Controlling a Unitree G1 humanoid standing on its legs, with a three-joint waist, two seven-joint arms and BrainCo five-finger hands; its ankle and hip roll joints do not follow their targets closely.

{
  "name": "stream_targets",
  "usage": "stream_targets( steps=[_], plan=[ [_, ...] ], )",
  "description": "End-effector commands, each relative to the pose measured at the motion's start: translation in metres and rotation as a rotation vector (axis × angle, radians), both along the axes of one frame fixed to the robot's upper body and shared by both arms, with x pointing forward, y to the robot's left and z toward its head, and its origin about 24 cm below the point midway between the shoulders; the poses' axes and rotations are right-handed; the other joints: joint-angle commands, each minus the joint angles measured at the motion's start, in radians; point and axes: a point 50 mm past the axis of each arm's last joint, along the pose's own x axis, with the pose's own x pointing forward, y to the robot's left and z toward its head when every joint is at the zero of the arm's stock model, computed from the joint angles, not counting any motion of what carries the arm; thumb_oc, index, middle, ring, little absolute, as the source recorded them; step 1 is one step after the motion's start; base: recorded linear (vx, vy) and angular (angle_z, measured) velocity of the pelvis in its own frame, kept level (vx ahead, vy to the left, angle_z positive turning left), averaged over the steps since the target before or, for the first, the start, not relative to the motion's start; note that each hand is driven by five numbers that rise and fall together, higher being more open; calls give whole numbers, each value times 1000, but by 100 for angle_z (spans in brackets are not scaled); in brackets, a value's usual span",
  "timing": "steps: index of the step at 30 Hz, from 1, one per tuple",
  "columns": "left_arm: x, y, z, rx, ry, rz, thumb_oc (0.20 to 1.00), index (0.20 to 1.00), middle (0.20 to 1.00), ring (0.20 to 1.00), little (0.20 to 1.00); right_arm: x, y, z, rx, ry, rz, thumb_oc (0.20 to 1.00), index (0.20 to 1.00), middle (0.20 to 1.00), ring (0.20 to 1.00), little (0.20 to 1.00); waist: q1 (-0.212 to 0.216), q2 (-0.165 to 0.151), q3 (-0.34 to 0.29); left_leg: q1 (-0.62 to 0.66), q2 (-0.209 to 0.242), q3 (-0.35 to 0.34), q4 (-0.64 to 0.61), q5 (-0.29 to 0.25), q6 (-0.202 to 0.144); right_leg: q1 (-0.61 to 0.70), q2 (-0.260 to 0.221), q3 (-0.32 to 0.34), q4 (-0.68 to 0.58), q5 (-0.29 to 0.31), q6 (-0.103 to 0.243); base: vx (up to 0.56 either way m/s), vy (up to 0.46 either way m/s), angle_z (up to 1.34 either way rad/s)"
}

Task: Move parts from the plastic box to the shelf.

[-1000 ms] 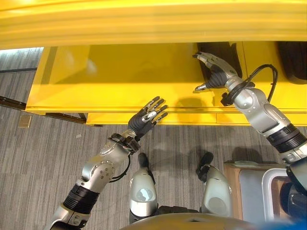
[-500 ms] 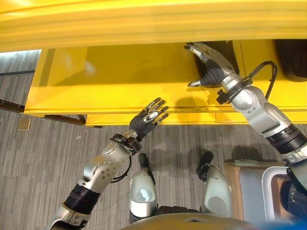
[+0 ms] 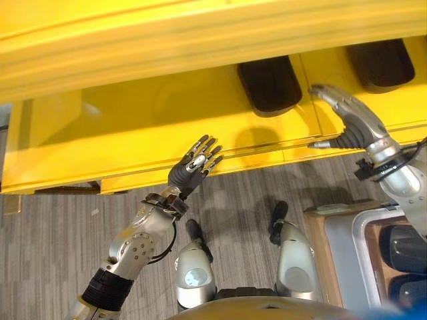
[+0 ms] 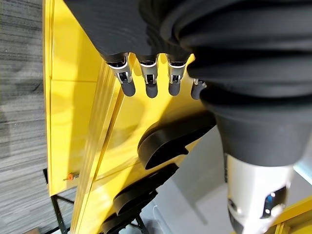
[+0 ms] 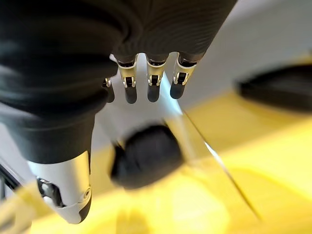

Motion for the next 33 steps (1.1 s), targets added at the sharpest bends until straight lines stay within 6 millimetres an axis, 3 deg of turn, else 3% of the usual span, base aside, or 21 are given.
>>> stream_targets(
  steps=[1, 9, 14, 17, 24, 25, 33],
  plan=[
    [-11, 4, 15, 1, -96, -41, 1000, 1000, 1000, 1000, 1000, -12, 21, 11, 97, 124, 211, 1000, 1000, 1000, 1000, 1000, 9, -46, -34, -25, 4, 54, 42, -47, 45, 96, 11, 20, 20, -147, 81, -23, -104, -14],
    [-12, 6, 13, 39, -91, -56, 1000, 1000, 1000, 1000, 1000, -27, 35, -2, 150, 289, 407, 1000, 1000, 1000, 1000, 1000, 13, -65, -44, -23, 11, 53, 49, -48, 43, 117, 23, 29, -30, -115, 96, -9, -59, -5],
    [-14, 6, 10, 44, -78, -52, 1000, 1000, 1000, 1000, 1000, -30, 37, -10, 39, 213, 355, 1000, 1000, 1000, 1000, 1000, 13, -69, -45, -22, 10, 50, 54, -52, 45, 126, 24, 31, -43, -106, 103, 0, 0, 0],
    [-16, 8, 9, 47, -75, -51, 1000, 1000, 1000, 1000, 1000, -29, 39, -9, -55, 73, 326, 1000, 1000, 1000, 1000, 1000, 16, -70, -45, -23, 10, 50, 58, -56, 46, 128, 25, 33, -51, -100, 109, 0, 0, 0],
    [-12, 3, 11, 44, -78, -54, 1000, 1000, 1000, 1000, 1000, -13, 50, -1, -254, -116, 285, 1000, 1000, 1000, 1000, 1000, 36, -61, -34, -33, 10, 39, 60, -58, 43, 128, 23, 29, -54, -101, 113, 0, 0, 0],
    [-11, 2, 11, 45, -76, -54, 1000, 1000, 1000, 1000, 1000, -5, 53, 1, -333, -113, 285, 1000, 1000, 1000, 1000, 1000, 47, -56, -30, -36, 8, 33, 59, -57, 42, 128, 21, 24, -48, -104, 111, 0, 0, 0],
    [-11, 4, 12, 61, -63, -91, 1000, 1000, 1000, 1000, 1000, 4, 58, 9, -387, -90, 303, 1000, 1000, 1000, 1000, 1000, 75, -53, -27, -41, 10, 19, 50, -47, 34, 127, 3, 5, -47, -100, 117, 14, -12, 3]
  ],
)
